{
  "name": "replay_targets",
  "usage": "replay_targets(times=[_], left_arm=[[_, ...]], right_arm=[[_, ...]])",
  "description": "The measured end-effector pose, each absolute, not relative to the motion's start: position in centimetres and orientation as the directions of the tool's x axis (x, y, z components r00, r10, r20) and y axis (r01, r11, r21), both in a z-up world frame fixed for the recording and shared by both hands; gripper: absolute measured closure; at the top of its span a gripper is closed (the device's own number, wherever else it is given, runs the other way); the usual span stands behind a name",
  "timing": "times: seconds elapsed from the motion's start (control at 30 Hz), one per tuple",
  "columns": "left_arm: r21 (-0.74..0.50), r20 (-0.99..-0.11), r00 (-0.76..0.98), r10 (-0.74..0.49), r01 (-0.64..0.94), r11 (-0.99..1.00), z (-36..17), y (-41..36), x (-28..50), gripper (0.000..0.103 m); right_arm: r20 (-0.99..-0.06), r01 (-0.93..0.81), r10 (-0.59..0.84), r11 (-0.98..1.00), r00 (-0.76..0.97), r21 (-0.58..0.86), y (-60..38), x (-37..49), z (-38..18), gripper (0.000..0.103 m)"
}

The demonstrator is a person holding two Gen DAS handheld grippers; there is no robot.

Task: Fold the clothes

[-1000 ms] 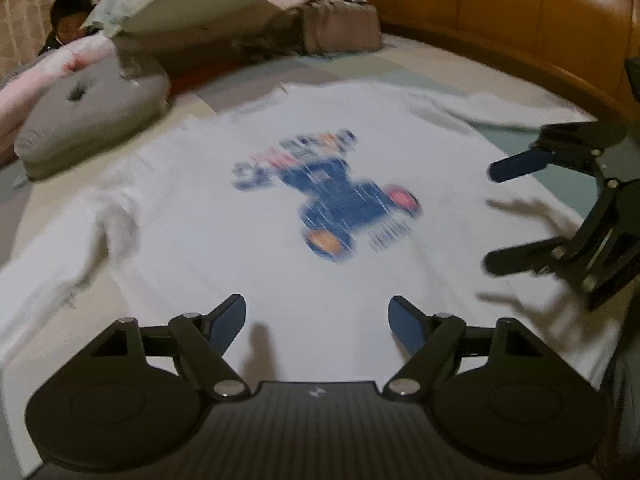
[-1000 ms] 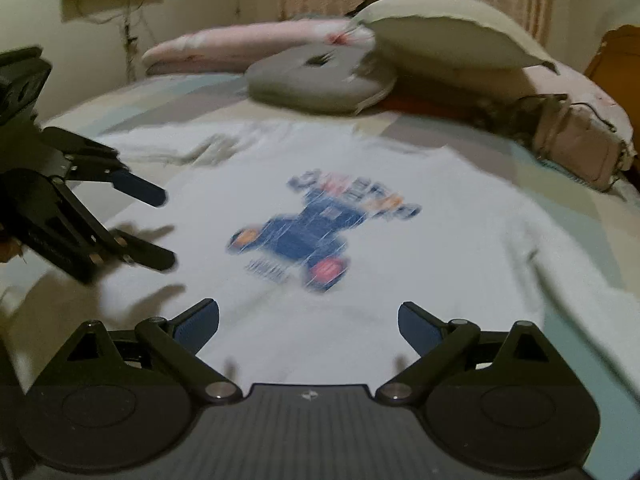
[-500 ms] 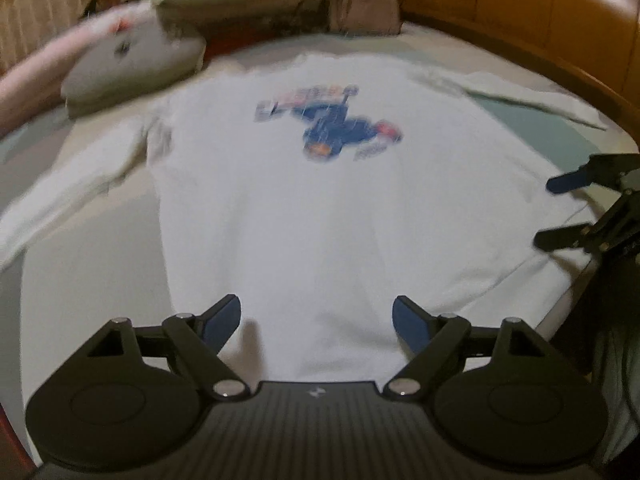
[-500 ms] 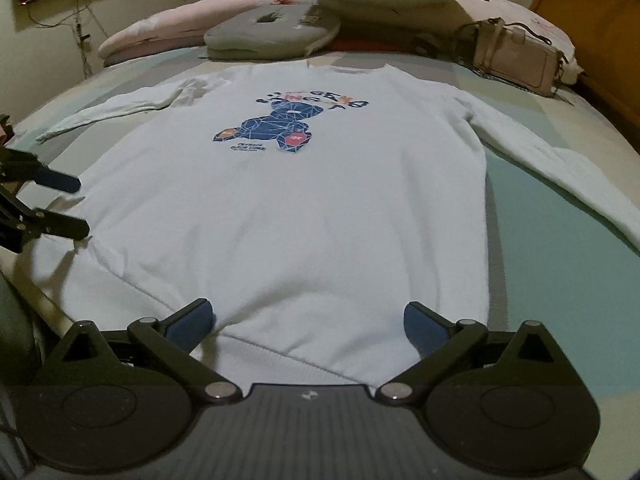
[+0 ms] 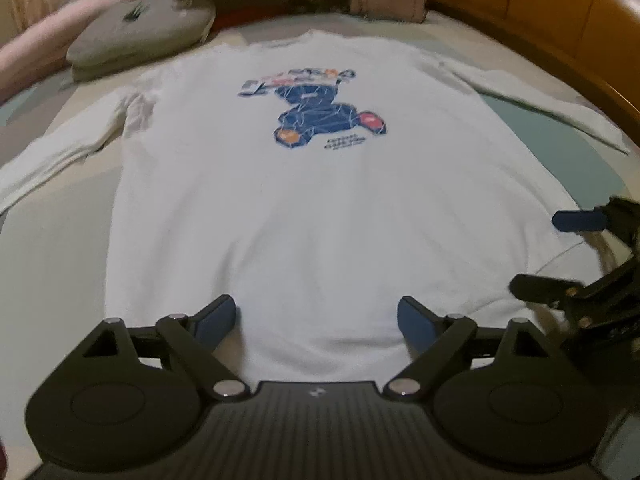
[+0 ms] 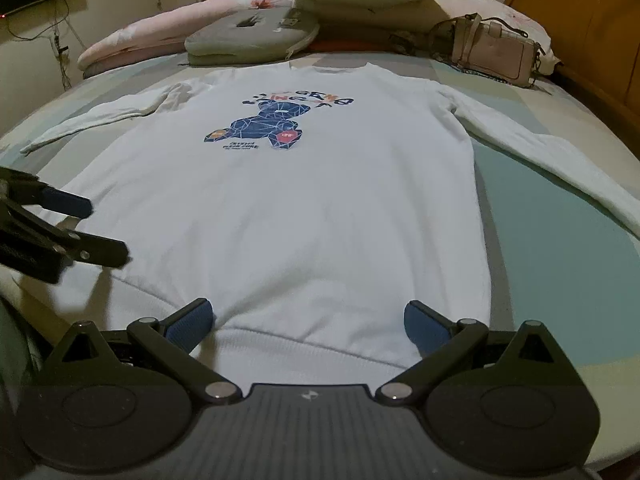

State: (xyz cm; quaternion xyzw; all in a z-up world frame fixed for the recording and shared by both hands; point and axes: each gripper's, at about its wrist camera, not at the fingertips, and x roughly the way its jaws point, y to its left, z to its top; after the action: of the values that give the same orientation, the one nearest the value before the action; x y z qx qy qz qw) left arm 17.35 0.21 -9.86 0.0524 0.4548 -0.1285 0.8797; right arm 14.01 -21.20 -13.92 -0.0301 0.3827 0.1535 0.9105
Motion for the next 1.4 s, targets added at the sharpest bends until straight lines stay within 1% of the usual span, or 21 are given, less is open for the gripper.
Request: replay_targets(times=[0.23,0.3,0.33,0.43,0.5,0.6,0.63,0.67,0.73,0.8,0.9,1.0,1.17,1.23,1.33,1.4], left_arm=[[0.022,-0.752,0.635,-0.174,0.289,0.957,-5.0,-0.8,21.5,0.013],[0.026,-0.733,0.655,-0.18,0.292,0.956,-4.7,-1.0,23.6,0.007],[0.029,-0.724,0.666,-0.182,0.292,0.956,-4.8,-1.0,24.7,0.007],[0.043,-0.704,0.69,-0.169,0.28,0.959,-6.5,-0.9,28.2,0.007],[0.064,-0.7,0.701,-0.134,0.248,0.967,-8.2,-0.7,30.5,0.007],[0.073,-0.722,0.687,-0.083,0.194,0.978,-11.0,0.2,33.6,0.007],[0.063,-0.739,0.669,-0.081,0.189,0.98,-12.0,0.6,34.6,0.006],[0.037,-0.742,0.663,-0.099,0.188,0.981,-12.7,1.3,35.1,0.0],[0.005,-0.728,0.672,-0.136,0.204,0.979,-13.0,2.5,34.8,0.0],[-0.006,-0.715,0.682,-0.158,0.22,0.976,-13.1,3.6,34.2,0.0],[0.002,-0.716,0.683,-0.144,0.208,0.978,-13.0,5.2,34.1,0.0],[-0.001,-0.724,0.684,-0.09,0.13,0.992,-12.7,6.9,34.7,0.001],[-0.074,-0.72,0.676,-0.159,0.152,0.986,-12.4,8.6,34.9,0.001],[-0.073,-0.722,0.671,-0.168,0.167,0.983,-12.4,8.7,34.9,0.001],[-0.066,-0.726,0.665,-0.175,0.186,0.98,-12.6,8.6,35.0,0.001],[-0.062,-0.726,0.664,-0.179,0.195,0.979,-12.7,8.5,35.0,0.001]], right_arm=[[-0.702,-0.283,0.24,0.957,0.671,0.057,-21.0,13.8,-14.0,0.0],[-0.703,-0.277,0.235,0.959,0.671,0.056,-20.9,13.9,-14.0,0.0],[-0.702,-0.275,0.233,0.96,0.673,0.055,-20.9,13.9,-14.0,0.0],[-0.694,-0.27,0.228,0.961,0.683,0.049,-20.8,13.7,-14.1,0.0],[-0.698,-0.266,0.222,0.963,0.681,0.047,-20.8,13.7,-14.0,0.0],[-0.732,-0.249,0.204,0.967,0.65,0.049,-20.8,14.5,-13.4,0.0],[-0.746,-0.242,0.197,0.969,0.636,0.049,-20.8,14.8,-13.1,0.0],[-0.759,-0.235,0.189,0.971,0.623,0.049,-20.8,15.2,-12.8,0.0],[-0.764,-0.201,0.154,0.979,0.626,0.032,-20.7,16.2,-11.8,0.0],[-0.743,-0.179,0.133,0.984,0.656,0.018,-20.8,17.8,-10.2,0.0],[-0.705,-0.146,0.11,0.989,0.701,0.009,-20.8,21.1,-8.2,0.0],[-0.686,-0.084,0.093,0.995,0.722,0.047,-20.7,25.8,-6.8,0.0],[-0.667,-0.047,0.157,0.983,0.728,0.18,-21.0,35.3,-5.0,0.0],[-0.681,-0.011,0.158,0.976,0.715,0.216,-20.7,39.2,-4.9,0.0],[-0.735,0.029,0.171,0.967,0.656,0.252,-20.7,45.4,-5.9,0.0],[-0.749,0.043,0.196,0.957,0.633,0.286,-20.7,48.7,-7.0,0.0]])
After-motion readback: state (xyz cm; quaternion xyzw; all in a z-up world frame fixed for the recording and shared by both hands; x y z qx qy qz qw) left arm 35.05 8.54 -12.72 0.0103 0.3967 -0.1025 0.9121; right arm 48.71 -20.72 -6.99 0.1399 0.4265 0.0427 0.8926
